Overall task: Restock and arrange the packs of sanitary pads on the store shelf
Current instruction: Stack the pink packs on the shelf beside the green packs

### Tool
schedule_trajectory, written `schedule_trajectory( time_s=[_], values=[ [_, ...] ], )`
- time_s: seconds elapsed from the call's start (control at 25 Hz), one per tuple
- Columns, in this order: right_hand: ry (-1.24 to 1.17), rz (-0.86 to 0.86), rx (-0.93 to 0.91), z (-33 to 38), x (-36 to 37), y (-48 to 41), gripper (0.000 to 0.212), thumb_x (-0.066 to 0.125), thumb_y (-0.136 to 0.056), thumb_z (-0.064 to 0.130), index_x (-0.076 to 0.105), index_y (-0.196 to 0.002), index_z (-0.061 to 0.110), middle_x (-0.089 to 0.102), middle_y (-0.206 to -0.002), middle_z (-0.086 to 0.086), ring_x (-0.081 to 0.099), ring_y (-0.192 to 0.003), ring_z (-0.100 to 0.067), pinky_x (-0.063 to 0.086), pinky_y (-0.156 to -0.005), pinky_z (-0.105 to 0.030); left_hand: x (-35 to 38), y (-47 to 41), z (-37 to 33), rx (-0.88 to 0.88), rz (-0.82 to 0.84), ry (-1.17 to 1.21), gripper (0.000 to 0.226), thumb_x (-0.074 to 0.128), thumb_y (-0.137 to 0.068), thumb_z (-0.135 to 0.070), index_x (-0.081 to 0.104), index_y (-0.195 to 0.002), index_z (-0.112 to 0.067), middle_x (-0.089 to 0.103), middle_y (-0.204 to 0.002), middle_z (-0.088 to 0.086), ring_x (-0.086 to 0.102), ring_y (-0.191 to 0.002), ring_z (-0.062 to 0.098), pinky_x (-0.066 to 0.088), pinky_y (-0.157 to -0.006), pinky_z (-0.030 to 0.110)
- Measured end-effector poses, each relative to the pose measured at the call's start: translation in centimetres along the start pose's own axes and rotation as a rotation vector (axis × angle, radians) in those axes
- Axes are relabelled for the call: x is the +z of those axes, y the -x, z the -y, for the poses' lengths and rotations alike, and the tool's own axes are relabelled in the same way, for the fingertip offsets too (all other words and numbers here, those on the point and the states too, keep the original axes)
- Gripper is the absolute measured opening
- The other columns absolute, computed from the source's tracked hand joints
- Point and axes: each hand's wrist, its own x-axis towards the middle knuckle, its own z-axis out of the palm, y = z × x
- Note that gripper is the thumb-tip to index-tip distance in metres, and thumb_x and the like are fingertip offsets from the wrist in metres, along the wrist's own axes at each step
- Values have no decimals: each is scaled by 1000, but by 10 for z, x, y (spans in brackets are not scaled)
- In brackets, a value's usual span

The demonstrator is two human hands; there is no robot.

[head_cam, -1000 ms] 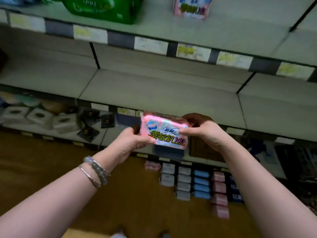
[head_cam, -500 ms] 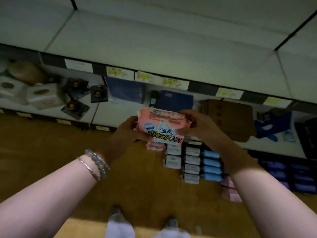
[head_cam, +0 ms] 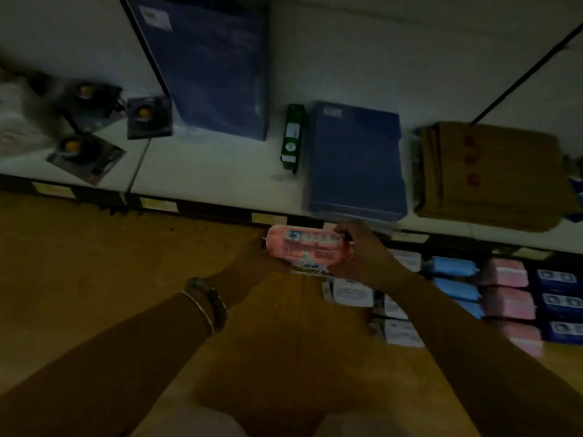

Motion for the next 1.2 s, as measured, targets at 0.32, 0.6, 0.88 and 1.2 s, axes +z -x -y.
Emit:
schedule_trajectory(
  time_s=[0.32, 0.6, 0.88, 1.2],
  values=[
    [289, 161, -131, -113, 96, -77, 73, 76, -76, 25, 34, -130, 1, 36, -129, -16, 40, -116, -22, 34, -95, -22, 0, -97, 115, -106, 118, -245, 66, 64, -81, 4, 34, -136, -14, 41, -137, 7, 49, -119, 22, 50, -90, 28],
    [716, 116, -170, -142, 126, -107, 79, 60, -83, 51, 28, -141, 8, 35, -142, -14, 34, -129, -27, 23, -108, -34, 6, -135, 135, -81, 138, -402, 52, 53, -89, 3, 37, -137, -9, 47, -136, 13, 45, -125, 28, 42, -92, 26],
    [903, 51, -177, -156, 142, -111, 77, 81, -17, 66, 70, -69, 10, 63, -65, -8, 63, -53, -21, 55, -55, -31, 10, -147, 159, -134, 106, -525, 53, 55, -89, 1, 37, -138, -9, 46, -136, 18, 45, -124, 33, 40, -103, 38],
    [961, -30, -134, -157, 148, -106, 65, 57, -85, 48, 47, -130, 2, 50, -131, -21, 46, -124, -33, 26, -111, -44, 20, -151, 163, -80, 121, -552, 54, 53, -92, -5, 31, -140, -8, 39, -143, 14, 39, -131, 27, 33, -101, 25]
  ],
)
